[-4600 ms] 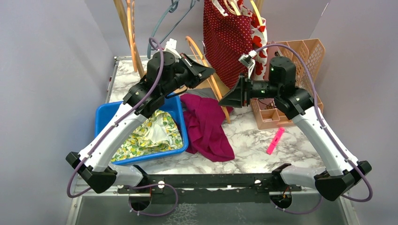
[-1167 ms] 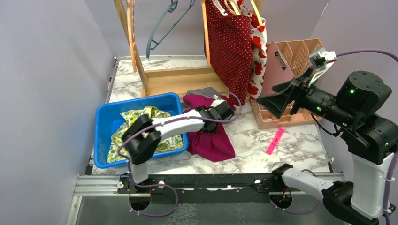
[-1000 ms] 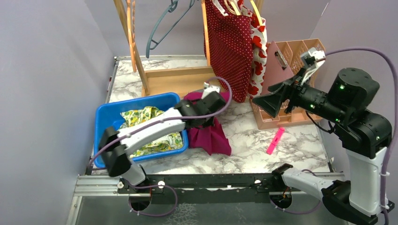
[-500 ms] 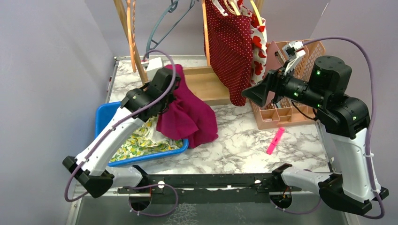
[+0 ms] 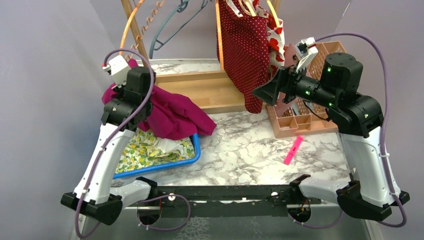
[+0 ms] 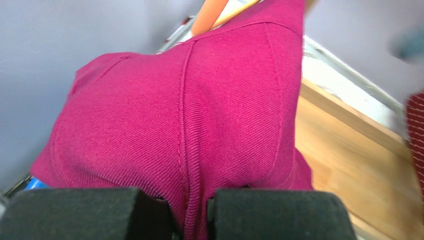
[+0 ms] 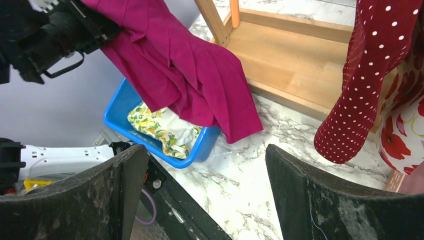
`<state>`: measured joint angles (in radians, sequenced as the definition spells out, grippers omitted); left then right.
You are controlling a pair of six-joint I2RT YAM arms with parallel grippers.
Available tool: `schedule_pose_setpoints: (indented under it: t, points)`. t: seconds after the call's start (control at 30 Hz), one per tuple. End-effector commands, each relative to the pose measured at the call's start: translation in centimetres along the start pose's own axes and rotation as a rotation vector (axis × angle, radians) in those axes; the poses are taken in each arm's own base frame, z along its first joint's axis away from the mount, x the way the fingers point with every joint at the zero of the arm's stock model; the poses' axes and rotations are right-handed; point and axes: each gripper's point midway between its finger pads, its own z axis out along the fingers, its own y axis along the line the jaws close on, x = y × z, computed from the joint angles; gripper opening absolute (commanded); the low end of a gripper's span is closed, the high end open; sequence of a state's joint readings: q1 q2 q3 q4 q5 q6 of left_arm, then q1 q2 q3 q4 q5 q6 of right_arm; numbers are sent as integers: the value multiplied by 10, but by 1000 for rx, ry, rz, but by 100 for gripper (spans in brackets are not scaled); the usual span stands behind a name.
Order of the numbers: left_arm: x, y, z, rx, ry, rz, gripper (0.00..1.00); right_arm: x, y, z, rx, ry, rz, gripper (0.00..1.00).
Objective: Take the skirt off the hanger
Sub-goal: Place the skirt in the bin.
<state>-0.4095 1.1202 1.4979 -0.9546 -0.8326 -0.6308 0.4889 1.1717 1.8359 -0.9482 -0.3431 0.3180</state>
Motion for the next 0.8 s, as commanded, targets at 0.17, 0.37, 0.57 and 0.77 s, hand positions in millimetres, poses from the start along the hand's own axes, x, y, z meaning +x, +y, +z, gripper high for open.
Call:
schedule_pose_setpoints:
  t: [0.17,0.37,0.57,0.77]
  points:
    - [-16,48,12,-72,9,-130,0,-13,-3,8,9,-38,-14,91]
    - [-38,77,-21,-125,-39,-156,0,-15,-2,9,0,-36,-30,91]
    - [-88,92,-57,-120,-138,-135,0,-15,-2,13,-14,-24,-60,91]
    - [-101,95,-77,-70,-152,-123,0,-15,0,18,-32,-13,-73,91]
